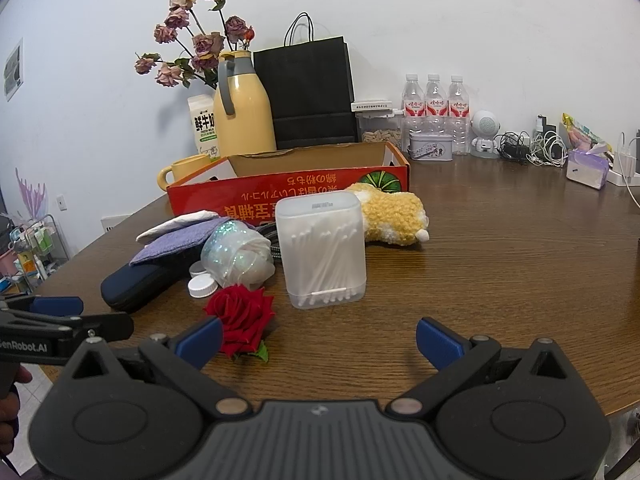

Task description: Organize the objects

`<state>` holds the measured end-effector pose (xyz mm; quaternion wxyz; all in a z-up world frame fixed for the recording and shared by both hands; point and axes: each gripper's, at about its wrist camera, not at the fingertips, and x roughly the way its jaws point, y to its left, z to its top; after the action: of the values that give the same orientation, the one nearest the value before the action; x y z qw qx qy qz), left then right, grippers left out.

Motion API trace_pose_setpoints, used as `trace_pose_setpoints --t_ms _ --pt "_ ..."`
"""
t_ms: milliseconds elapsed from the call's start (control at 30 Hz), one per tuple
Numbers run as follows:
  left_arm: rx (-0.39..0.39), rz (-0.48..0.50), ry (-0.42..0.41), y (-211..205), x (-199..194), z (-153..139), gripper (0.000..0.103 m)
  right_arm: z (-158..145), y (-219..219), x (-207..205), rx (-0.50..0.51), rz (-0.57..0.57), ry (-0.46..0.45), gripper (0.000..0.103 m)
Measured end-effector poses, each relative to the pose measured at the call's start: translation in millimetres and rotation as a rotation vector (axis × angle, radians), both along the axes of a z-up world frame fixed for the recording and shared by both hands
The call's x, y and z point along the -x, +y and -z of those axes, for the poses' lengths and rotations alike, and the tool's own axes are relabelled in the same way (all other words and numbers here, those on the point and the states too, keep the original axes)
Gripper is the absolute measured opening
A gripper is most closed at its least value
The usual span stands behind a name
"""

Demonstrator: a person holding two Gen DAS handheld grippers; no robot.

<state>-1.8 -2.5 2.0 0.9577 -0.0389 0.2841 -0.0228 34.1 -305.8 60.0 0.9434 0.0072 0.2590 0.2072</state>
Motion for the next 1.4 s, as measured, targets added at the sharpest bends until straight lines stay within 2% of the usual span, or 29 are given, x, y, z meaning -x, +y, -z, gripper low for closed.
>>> trace_pose_setpoints --t_ms 600,1067,1167,1333,1400 --pt "0.004 -0.008 -0.003 3.5 0.8 -0.7 0.103 0.7 4.2 1.7 0.007 -0.011 0.003 0.103" --pt "0.015 -0.078 -0.024 24.1 -4.0 -1.9 0.103 8.7 41.2 -19.6 0.026 -0.163 0.013 0.102" --pt "0.021 -0.102 -0.032 31.6 -4.6 -3.2 0.103 12.0 50.3 -27.5 0.019 -0.203 0.018 0.097" --pt "0.023 -0.120 -0.034 38.5 -4.4 -2.9 0.103 17.5 67.1 -36.3 0.042 -0.252 0.010 0.083" --pt "0.024 -0.120 -0.032 39.7 -4.6 -2.5 0.103 20.5 71.2 -38.6 0.057 -0.261 0.016 0.066"
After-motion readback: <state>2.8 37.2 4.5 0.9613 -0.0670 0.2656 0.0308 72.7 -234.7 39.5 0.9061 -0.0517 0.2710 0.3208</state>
